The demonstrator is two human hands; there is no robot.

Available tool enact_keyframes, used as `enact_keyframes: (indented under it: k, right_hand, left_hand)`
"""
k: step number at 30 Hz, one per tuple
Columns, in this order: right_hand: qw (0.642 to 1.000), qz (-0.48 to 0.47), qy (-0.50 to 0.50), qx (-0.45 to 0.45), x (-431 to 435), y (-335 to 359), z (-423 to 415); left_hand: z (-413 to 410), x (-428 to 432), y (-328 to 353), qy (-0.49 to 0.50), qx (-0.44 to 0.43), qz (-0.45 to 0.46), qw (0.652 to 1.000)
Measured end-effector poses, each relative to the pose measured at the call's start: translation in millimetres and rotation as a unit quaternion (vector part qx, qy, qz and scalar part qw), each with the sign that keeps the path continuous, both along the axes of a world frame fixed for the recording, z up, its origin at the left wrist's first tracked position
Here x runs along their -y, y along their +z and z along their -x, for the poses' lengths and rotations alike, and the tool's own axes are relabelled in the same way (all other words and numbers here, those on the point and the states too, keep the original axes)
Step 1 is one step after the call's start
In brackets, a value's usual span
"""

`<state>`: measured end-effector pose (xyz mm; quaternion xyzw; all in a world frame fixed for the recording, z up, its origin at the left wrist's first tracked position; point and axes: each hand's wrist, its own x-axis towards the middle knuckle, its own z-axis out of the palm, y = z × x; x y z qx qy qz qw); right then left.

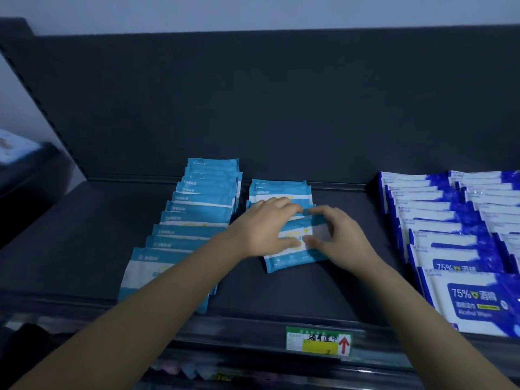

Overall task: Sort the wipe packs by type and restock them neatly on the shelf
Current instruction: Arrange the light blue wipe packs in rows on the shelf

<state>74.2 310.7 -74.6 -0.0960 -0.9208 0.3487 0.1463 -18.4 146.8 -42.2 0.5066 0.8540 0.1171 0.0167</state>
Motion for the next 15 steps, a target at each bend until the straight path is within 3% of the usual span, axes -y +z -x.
enact_keyframes:
  k: [5, 13, 15]
  right_hand:
    - [1.000, -0.009, -0.012, -0.001, 3, -12, -2]
    - [1.000, 0.007, 0.020, 0.015, 14, -7, 5]
    - [0.999, -0.029, 0.023, 0.008, 16, -6, 6]
  left_hand:
    - [-13, 11, -14, -0.016, -0.110, 0.042, 0.993]
    - [7, 24, -1, -0.001, -0.029, 0.111, 0.993]
    - [9, 25, 1, 0.017, -0.007, 0.123, 0.992]
